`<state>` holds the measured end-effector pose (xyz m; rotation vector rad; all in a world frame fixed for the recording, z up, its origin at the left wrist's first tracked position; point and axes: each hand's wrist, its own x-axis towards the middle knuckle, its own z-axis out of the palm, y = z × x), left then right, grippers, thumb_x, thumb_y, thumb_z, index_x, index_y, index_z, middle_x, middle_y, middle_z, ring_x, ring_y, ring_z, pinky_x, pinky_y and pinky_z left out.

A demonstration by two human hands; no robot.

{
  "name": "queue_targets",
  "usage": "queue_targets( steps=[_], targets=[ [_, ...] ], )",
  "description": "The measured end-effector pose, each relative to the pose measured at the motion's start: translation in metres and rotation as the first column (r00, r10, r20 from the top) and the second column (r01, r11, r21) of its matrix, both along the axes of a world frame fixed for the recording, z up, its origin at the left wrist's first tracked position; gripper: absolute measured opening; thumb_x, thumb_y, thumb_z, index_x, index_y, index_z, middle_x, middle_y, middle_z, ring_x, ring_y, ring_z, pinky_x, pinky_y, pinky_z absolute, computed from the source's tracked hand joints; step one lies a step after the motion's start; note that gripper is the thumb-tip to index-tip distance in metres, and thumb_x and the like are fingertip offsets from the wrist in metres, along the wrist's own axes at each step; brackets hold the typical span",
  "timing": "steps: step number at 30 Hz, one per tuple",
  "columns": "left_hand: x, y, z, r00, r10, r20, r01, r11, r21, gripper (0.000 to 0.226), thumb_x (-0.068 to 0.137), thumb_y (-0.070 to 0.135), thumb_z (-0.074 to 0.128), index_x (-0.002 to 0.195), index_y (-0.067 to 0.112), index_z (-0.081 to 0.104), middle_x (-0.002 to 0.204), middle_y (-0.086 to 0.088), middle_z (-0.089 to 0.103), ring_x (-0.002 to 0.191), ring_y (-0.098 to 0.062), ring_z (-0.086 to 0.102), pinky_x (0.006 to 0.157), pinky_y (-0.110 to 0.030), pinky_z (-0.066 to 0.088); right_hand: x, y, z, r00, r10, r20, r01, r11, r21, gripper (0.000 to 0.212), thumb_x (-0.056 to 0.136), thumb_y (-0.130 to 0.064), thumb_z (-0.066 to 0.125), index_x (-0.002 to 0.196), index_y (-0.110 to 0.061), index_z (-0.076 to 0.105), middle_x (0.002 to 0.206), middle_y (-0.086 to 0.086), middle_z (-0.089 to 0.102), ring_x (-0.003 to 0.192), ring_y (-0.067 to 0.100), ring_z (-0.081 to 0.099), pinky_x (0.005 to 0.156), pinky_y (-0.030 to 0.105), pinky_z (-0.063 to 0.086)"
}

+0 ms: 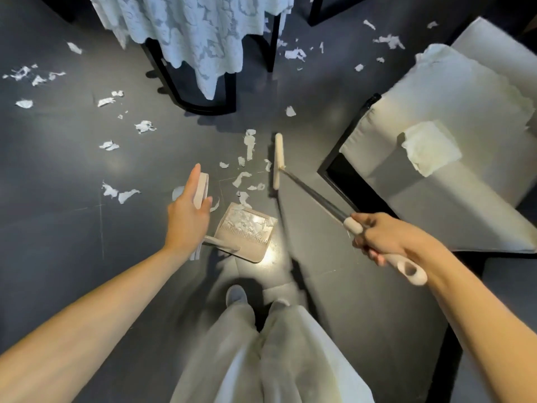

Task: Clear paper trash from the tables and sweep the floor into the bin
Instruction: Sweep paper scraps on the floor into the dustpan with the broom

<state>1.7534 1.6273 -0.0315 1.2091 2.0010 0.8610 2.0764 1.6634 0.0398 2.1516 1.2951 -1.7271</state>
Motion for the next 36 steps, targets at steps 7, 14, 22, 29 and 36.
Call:
queue_targets(
  steps=[7, 14, 22, 29, 36],
  targets=[
    [-0.014, 0.022, 0.000, 0.995, 0.102, -0.012, -0.103, 0.994, -0.047, 0.064, 0.096, 0.015, 0.053, 0.146, 0.046, 0.026, 0.109, 0.004, 0.057, 0.092, -0.028, 0.059, 0.088, -0.042, 0.050, -0.026, 0.109, -0.077, 0.929, 0.277, 0.243, -0.310, 0.945, 0.107, 0.040, 0.083, 0.001, 0.042, 0.121, -0.009, 0.047, 0.075, 0.015, 0.062, 0.044, 0.020, 0.054, 0.043, 0.025, 0.045],
    [-0.017, 0.046, -0.002, 0.975, 0.216, -0.051, -0.219, 0.972, -0.086, 0.064, 0.095, 0.017, 0.056, 0.142, 0.051, 0.030, 0.108, 0.013, 0.059, 0.071, -0.007, 0.060, 0.075, -0.023, 0.047, -0.010, 0.131, -0.126, 0.904, 0.355, 0.240, -0.339, 0.935, -0.104, 0.047, 0.095, -0.003, 0.037, 0.141, -0.008, 0.038, 0.071, 0.015, 0.058, 0.036, 0.014, 0.050, 0.041, 0.021, 0.041],
    [-0.008, 0.056, -0.001, 0.964, 0.263, -0.042, -0.265, 0.962, -0.071, 0.064, 0.095, 0.016, 0.057, 0.141, 0.053, 0.031, 0.114, 0.021, 0.051, 0.093, -0.012, 0.059, 0.087, -0.033, 0.051, -0.031, 0.113, -0.092, 0.757, 0.616, 0.217, -0.588, 0.788, -0.182, 0.078, 0.088, -0.001, 0.042, 0.154, -0.031, 0.013, 0.113, 0.009, 0.064, 0.048, 0.013, 0.052, 0.034, 0.014, 0.035],
    [0.000, 0.049, -0.006, 0.968, 0.249, -0.026, -0.250, 0.967, -0.048, 0.066, 0.095, 0.015, 0.057, 0.140, 0.055, 0.028, 0.122, 0.004, 0.058, 0.091, -0.016, 0.058, 0.085, -0.031, 0.050, 0.000, 0.125, -0.064, 0.836, 0.527, 0.151, -0.512, 0.849, -0.128, 0.081, 0.078, 0.001, 0.047, 0.147, -0.038, 0.032, 0.060, 0.006, 0.064, 0.036, 0.017, 0.049, 0.038, 0.021, 0.041],
    [0.000, 0.036, -0.002, 0.964, 0.262, -0.042, -0.264, 0.963, -0.058, 0.066, 0.096, 0.016, 0.056, 0.144, 0.050, 0.026, 0.123, 0.014, 0.051, 0.104, -0.009, 0.051, 0.093, -0.023, 0.038, -0.008, 0.190, -0.057, 0.874, 0.463, 0.145, -0.470, 0.882, 0.017, 0.075, 0.080, 0.002, 0.053, 0.145, -0.032, 0.037, 0.039, -0.002, 0.057, 0.029, 0.015, 0.046, 0.036, 0.018, 0.039]
  ],
)
